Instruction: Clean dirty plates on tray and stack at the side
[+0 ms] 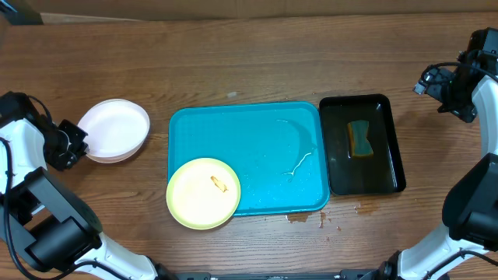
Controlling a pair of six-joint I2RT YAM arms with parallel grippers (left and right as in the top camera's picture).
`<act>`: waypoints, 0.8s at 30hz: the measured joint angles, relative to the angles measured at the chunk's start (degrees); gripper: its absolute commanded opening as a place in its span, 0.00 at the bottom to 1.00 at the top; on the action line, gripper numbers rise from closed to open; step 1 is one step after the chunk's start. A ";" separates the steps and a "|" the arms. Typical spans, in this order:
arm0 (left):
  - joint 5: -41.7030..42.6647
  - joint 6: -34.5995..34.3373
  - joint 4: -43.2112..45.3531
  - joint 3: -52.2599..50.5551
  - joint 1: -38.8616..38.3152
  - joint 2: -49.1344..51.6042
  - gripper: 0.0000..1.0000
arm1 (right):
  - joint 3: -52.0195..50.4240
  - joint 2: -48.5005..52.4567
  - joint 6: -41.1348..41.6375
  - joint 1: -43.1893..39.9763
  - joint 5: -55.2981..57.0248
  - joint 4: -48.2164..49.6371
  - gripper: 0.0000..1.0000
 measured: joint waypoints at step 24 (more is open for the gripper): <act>9.86 10.23 -24.11 -0.22 -22.21 -2.82 0.59 | 0.00 0.00 -0.02 0.00 0.02 0.00 1.00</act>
